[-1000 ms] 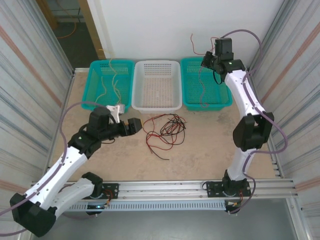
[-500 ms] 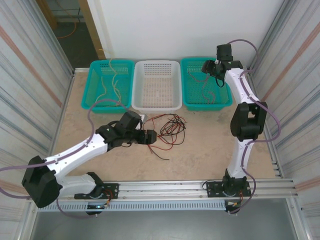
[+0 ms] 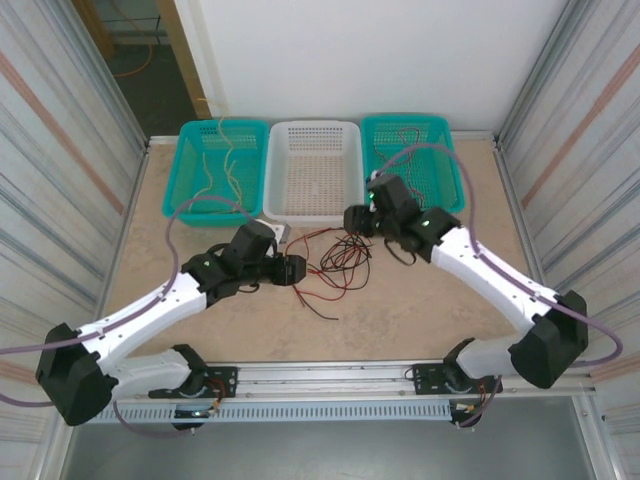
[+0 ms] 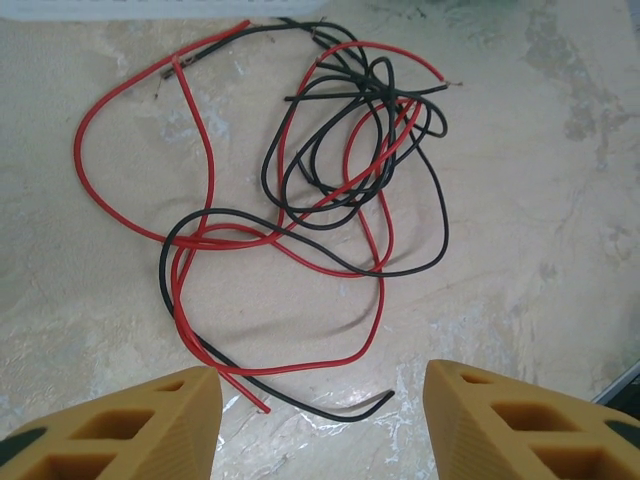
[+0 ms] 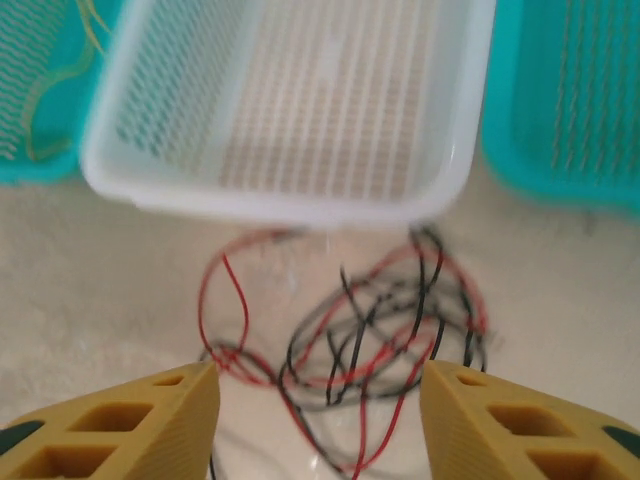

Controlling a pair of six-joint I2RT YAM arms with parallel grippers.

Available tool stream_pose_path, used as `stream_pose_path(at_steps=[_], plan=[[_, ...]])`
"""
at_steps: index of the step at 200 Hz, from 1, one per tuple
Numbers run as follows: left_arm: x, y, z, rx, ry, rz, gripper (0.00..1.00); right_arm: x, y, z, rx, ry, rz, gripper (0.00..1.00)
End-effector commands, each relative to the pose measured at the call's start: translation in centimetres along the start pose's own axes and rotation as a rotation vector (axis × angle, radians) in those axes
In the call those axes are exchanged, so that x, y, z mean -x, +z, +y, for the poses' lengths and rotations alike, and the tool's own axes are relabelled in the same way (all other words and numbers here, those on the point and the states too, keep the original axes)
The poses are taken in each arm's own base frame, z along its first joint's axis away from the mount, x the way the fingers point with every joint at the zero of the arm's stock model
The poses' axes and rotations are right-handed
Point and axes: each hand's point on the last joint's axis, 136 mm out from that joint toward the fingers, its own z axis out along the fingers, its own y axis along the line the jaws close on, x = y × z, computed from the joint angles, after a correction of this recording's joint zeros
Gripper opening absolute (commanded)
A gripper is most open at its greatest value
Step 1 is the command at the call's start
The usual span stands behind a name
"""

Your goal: Untangle the cables

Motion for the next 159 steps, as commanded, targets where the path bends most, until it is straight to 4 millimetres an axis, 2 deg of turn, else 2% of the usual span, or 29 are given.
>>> stream_pose_path(at_steps=[1,17,31,55,78,114,128,152,159], plan=[[0.9,-0.8,0.1,-0.004,0.003,-0.056,0.54,-5.6,3.6,-1.3,-0.095,0.141,0.110,0.54],[0.9,-1.0,0.1,-0.011,-0.005,-0.055,0.54,-7.1,5.2,-1.2,-0.125,0.099,0.142,0.55],[0.8,-1.1,0.2,-0.009,-0.011,-0.047,0.53,-7.0,6.1,-2.0,-0.198,0.024,0.140,0.60],[0.7,-1.2,0.2,-0.021,-0.017,-0.045,0.53,-6.3,6.8,-2.9,-0.251,-0.072,0.153,0.60],[0.6,-1.2,0.3,-0.021,-0.025,-0.048,0.52,-5.3,7.0,-3.6,-0.274,-0.117,0.159,0.52],[0.8,-1.3,0.1,-0.040,-0.046,-0.069,0.51,-4.2,8.4,-3.1,-0.201,-0.103,0.186,0.50],[0.8,-1.3,0.1,-0.040,-0.044,-0.067,0.50,-3.8,9.1,-2.2,-0.173,-0.101,0.186,0.45],[1.0,-1.6,-0.1,-0.044,-0.041,-0.072,0.50,-3.9,11.1,-2.3,-0.205,-0.076,0.228,0.36],[1.0,-1.7,-0.1,-0.047,-0.039,-0.073,0.50,-4.0,11.6,-2.3,-0.212,-0.069,0.238,0.30]])
